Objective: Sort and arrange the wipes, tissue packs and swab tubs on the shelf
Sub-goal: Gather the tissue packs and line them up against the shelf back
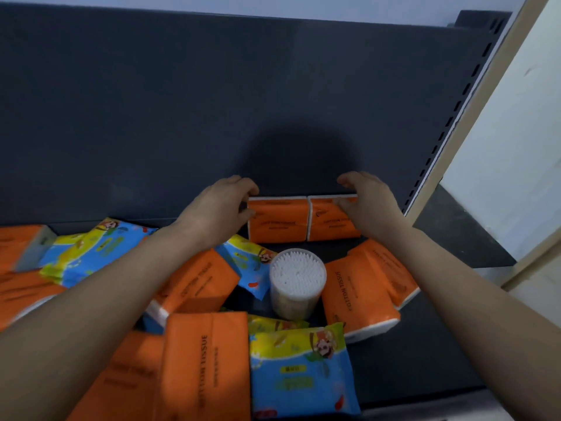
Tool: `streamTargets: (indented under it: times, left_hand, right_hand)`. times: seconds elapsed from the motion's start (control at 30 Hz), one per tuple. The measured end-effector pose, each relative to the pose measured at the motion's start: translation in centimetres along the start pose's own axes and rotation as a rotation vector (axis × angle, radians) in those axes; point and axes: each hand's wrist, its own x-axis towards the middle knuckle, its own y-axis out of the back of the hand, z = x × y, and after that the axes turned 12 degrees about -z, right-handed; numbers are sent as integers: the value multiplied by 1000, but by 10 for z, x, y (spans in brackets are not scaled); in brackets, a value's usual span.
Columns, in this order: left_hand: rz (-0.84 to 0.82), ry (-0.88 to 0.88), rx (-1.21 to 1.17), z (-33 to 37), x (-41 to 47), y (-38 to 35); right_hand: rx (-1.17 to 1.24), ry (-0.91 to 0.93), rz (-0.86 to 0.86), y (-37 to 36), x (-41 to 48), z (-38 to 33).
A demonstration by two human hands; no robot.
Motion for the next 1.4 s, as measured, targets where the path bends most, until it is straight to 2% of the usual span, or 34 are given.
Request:
streamTargets:
  times: [0.47,0.7,0.97,1.17,1.27,1.4]
  left_hand:
    - [86,49,-21,-87,-130,50]
    - [101,126,-25,-134,-191,66]
    - [13,-10,-106,-94,-166,50]
    - [-24,-88,-100,-46,-124,39]
    - [-35,-87,-75,-36,-109,37]
    - [-16,9,-38,-48,-101,40]
  right_hand:
    - [-20,214,-144,-46,-28,-173]
    - [-85,263,-261,-71,-34,-228]
    - [-195,98,-272,-55,-44,-198]
    - [-242,-87,-384,-33,-64,-142]
    - [-203,-94,-388,-27,-64,-127]
    - [-199,-51,-458,-33,-48,-118]
